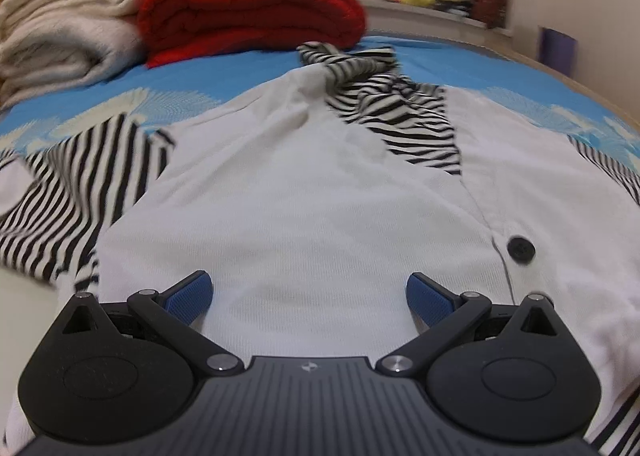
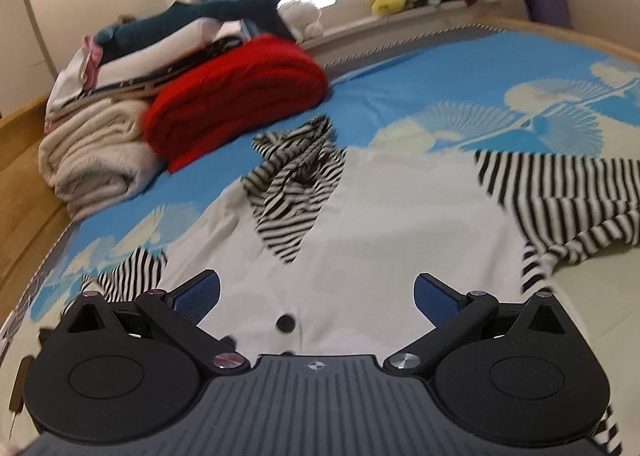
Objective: Fold small clothes
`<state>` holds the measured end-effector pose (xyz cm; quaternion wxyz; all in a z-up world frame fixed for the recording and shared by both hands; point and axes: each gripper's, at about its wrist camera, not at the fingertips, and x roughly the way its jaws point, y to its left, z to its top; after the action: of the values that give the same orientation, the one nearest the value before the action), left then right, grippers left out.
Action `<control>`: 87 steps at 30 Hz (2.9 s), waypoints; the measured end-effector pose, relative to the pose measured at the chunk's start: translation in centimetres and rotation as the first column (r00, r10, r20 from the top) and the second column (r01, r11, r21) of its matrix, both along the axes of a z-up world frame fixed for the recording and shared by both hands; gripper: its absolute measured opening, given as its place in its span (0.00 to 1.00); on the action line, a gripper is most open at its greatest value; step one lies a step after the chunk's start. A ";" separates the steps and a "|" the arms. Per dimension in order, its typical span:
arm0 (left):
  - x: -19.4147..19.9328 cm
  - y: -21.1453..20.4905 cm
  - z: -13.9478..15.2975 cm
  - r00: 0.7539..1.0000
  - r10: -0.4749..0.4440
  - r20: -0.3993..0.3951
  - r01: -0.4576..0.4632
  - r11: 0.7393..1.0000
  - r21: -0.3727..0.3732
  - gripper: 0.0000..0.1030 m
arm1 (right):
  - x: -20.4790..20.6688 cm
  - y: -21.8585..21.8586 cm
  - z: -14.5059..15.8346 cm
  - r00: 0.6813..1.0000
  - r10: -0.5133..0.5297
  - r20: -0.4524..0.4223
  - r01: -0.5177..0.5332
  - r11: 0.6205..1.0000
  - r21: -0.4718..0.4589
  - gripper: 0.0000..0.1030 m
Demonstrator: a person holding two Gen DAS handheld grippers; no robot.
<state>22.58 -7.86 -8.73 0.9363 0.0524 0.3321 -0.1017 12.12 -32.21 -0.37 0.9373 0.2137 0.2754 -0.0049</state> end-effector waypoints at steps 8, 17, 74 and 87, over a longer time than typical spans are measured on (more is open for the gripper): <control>0.9 -0.5 1.4 0.993 0.041 -0.111 -0.035 0.998 0.055 1.00 | 0.4 0.3 -0.5 1.000 -0.023 -0.020 0.022 0.999 -0.023 0.99; 3.5 9.8 10.1 0.974 0.214 0.071 -0.222 0.963 0.151 1.00 | 1.3 0.6 -0.3 1.000 -0.015 -0.007 0.015 1.000 -0.008 0.99; 4.8 17.4 10.7 0.940 0.226 -0.256 -0.287 0.928 -0.236 1.00 | 2.7 -5.5 -2.3 0.944 -0.310 -0.113 0.327 0.924 0.197 0.99; 3.7 13.1 10.0 0.964 0.214 -0.159 -0.224 0.974 -0.045 1.00 | 2.6 -6.1 -2.7 0.943 -0.310 -0.122 0.328 0.929 0.171 0.99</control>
<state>26.31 5.26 1.29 0.9146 -0.0220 0.4035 -0.0116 14.69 -38.32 -3.04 0.8857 0.3428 0.2796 -0.1409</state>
